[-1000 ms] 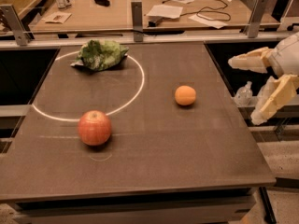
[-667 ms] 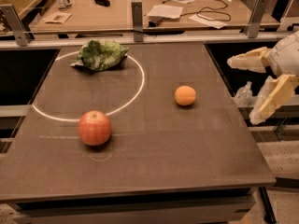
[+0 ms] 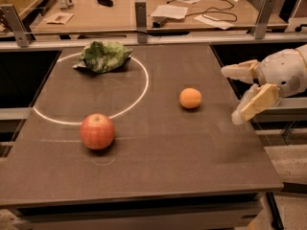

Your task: Move orange near green jalapeno chip bag

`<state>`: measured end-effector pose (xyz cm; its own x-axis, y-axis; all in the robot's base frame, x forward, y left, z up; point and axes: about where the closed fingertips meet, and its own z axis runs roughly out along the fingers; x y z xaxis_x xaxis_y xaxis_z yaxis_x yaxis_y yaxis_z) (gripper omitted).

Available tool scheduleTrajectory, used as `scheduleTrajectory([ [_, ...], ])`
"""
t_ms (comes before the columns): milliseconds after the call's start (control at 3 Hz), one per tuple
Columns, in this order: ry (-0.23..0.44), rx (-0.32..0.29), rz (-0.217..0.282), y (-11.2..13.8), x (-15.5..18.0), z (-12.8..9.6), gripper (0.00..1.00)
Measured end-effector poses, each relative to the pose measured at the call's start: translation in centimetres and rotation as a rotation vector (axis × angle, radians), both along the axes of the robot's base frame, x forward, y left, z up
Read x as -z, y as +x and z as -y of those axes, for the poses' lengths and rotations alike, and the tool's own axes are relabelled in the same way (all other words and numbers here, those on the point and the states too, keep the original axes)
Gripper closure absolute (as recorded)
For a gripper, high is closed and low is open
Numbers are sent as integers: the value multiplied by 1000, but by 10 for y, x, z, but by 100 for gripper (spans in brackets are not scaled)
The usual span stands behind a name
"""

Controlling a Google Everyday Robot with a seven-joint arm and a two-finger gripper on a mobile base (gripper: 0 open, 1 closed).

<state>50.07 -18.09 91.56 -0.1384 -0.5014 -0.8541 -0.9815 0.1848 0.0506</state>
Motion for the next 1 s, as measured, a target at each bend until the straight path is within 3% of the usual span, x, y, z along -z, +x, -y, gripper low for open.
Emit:
scheduleTrajectory([
  [667, -41, 119, -30, 27, 57, -25, 0],
  [1000, -63, 131, -21, 32, 83, -32, 0],
])
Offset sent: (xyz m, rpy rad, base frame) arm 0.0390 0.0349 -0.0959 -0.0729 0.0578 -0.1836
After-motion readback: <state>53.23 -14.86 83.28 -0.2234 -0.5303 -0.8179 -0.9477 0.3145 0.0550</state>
